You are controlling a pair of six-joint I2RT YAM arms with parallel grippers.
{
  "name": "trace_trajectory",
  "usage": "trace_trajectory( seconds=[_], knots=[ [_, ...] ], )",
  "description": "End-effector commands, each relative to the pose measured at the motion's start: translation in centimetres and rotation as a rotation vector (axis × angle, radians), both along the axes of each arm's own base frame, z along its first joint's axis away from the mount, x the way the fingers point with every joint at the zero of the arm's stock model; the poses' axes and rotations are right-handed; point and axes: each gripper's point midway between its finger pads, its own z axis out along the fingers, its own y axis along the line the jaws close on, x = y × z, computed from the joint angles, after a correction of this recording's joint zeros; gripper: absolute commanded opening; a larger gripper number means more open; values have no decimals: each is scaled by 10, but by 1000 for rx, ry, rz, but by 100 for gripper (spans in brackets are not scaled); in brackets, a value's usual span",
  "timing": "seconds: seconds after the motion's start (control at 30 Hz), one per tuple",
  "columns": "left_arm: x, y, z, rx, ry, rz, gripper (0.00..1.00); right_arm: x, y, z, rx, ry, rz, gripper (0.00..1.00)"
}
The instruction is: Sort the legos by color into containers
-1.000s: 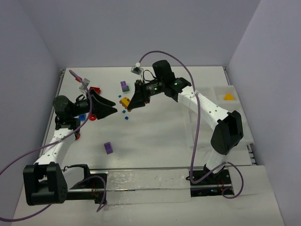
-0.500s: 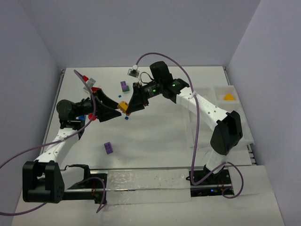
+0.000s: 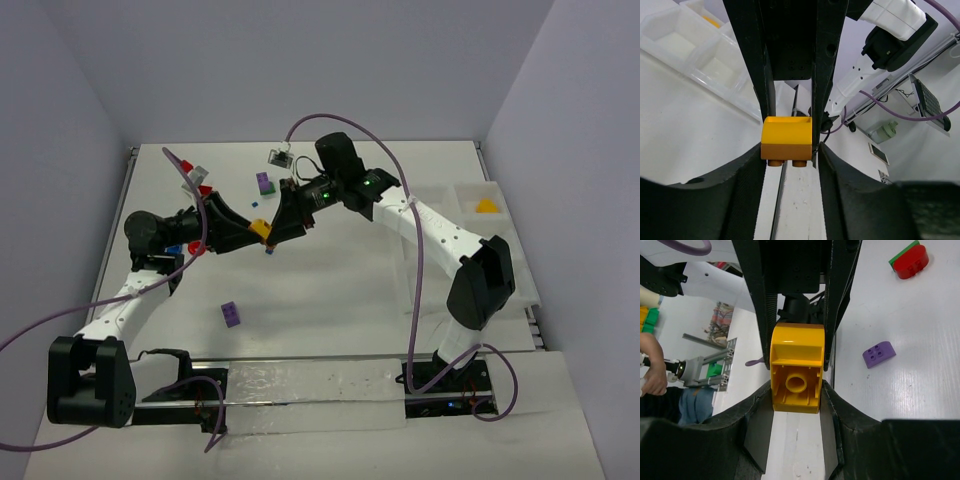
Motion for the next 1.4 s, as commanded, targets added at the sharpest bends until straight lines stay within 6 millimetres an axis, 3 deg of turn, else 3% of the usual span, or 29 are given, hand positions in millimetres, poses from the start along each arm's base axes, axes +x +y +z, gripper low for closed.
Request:
trace_trajectory(
  seconds=[0.0,0.03,0.07,0.1,0.13,0.3,0.5,0.9,1.0,1.1,1.17,1.23,1.3,1.37],
  knots=[
    [-3,-2,13,-13,-72,-12,44,-5,3,6,20,-31,28,0],
    [-3,-2,13,-13,-72,-14,40,-5,4,6,18,-28,29,0],
    [-4,-2,13,-13,-73,-16,28,-6,4,6,18,-26,30,0],
    [-4,-2,12,-10,-71,-16,9,-5,4,6,18,-28,27,0],
    [-3,-2,9,-3,-59,-16,1,-5,3,6,20,-30,25,0],
    [-7,-2,-4,32,-37,-37,0,4,-3,15,34,-59,-5,0],
    [-10,0,-34,107,1,-59,0,19,-19,34,77,-66,-54,0],
    [4,2,-53,188,-23,-18,0,46,-55,42,89,-72,-184,0],
    [22,6,-59,252,-26,86,0,79,-86,26,-32,-143,-371,0],
    [52,17,-64,355,-51,239,0,129,-147,10,-196,-195,-638,0],
    [68,24,-67,409,-52,324,0,144,-182,-3,-300,-210,-752,0],
    [86,33,-58,457,-73,411,0,169,-260,-20,-448,-261,-930,0],
    [96,36,-58,490,-80,445,0,176,-310,-34,-571,-262,-1035,0],
    [104,35,-57,522,-101,465,0,186,-378,-51,-731,-282,-1159,0]
  ],
)
